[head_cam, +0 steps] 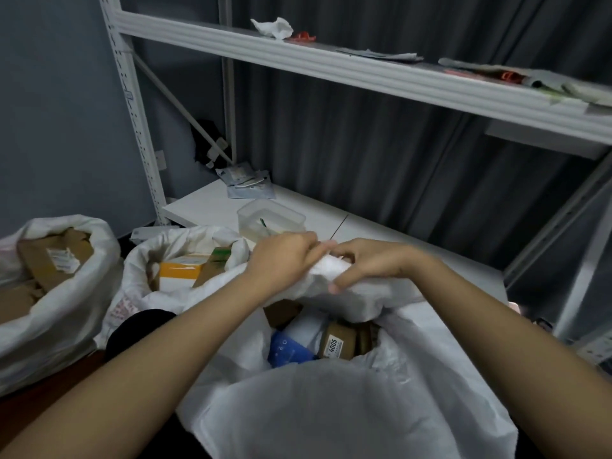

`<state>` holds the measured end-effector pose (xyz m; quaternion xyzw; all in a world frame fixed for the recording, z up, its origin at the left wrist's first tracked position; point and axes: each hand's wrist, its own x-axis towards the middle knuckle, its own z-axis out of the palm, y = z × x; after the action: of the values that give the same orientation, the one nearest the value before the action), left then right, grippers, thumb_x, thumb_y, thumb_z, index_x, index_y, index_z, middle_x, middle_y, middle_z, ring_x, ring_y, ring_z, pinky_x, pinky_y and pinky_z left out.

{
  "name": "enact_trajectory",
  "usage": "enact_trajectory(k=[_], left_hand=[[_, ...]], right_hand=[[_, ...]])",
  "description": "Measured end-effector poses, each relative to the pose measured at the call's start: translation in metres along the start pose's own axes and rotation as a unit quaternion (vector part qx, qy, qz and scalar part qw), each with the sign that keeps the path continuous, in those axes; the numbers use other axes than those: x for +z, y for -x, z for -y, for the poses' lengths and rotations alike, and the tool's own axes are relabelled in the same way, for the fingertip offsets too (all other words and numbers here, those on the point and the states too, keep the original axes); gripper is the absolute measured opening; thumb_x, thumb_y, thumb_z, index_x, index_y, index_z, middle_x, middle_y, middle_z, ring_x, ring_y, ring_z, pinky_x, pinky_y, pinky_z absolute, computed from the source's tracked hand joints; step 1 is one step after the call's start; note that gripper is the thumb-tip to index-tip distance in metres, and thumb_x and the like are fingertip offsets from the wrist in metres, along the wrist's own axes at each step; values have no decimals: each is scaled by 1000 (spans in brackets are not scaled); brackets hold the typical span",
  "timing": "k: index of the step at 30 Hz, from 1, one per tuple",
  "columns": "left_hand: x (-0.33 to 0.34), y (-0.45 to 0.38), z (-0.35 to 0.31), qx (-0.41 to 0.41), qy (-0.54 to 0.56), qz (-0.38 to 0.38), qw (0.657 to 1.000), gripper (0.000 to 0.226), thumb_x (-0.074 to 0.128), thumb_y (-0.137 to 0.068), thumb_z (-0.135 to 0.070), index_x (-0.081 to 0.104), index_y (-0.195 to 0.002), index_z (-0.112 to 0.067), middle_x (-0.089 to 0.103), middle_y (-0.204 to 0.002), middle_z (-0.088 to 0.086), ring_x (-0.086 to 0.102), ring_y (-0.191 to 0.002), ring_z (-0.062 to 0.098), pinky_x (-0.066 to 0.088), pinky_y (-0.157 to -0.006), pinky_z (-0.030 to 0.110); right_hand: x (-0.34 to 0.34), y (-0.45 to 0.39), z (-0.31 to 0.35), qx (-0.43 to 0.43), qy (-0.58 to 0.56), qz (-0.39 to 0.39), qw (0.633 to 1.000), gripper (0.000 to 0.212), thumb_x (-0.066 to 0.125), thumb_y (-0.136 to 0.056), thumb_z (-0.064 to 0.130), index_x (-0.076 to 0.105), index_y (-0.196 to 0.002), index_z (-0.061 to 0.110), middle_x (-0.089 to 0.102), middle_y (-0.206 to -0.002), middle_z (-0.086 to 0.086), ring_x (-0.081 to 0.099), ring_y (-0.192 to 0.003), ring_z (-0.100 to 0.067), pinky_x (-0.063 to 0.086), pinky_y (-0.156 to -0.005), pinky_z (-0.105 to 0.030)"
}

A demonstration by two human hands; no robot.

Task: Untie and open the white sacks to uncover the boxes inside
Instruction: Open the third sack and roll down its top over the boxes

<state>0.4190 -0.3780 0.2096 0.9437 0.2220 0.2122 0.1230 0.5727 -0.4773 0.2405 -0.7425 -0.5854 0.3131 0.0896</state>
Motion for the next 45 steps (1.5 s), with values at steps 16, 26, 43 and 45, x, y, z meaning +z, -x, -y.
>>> enact_trajectory(k=[16,26,43,45], left_hand=[[24,-43,-1,70,-71,48,994,62,25,-92,-64,63,-87,-16,63,-92,5,58,-89,24,37,-69,32],[57,-59,-21,140,-76,55,986,43,34,-95,-56,56,-94,-19,62,-98,3,57,-98,24,42,-78,37],[91,-91,-27,237,40,157,958,31,39,-95,-49,56,-111,-28,61,-105,-9,54,-97,12,39,-77,30],[93,-101,-25,214,69,144,964,20,43,-99,-35,60,-99,-24,65,-96,-6,59,-91,18,39,-72,31]], right_hand=[[5,17,-50,17,-137,-116,984,34,58,-90,47,68,-88,14,66,-81,2,58,-70,-6,44,-65,-20],[25,25,-84,30,-289,-202,935,33,59,-89,46,70,-85,15,69,-76,5,62,-69,-5,46,-66,-20],[39,46,-115,71,-486,-241,837,25,60,-92,31,71,-102,11,71,-99,-9,67,-93,-22,52,-84,-31],[39,51,-120,85,-438,-257,857,21,64,-90,34,67,-107,21,68,-97,0,66,-85,-17,51,-70,-20]])
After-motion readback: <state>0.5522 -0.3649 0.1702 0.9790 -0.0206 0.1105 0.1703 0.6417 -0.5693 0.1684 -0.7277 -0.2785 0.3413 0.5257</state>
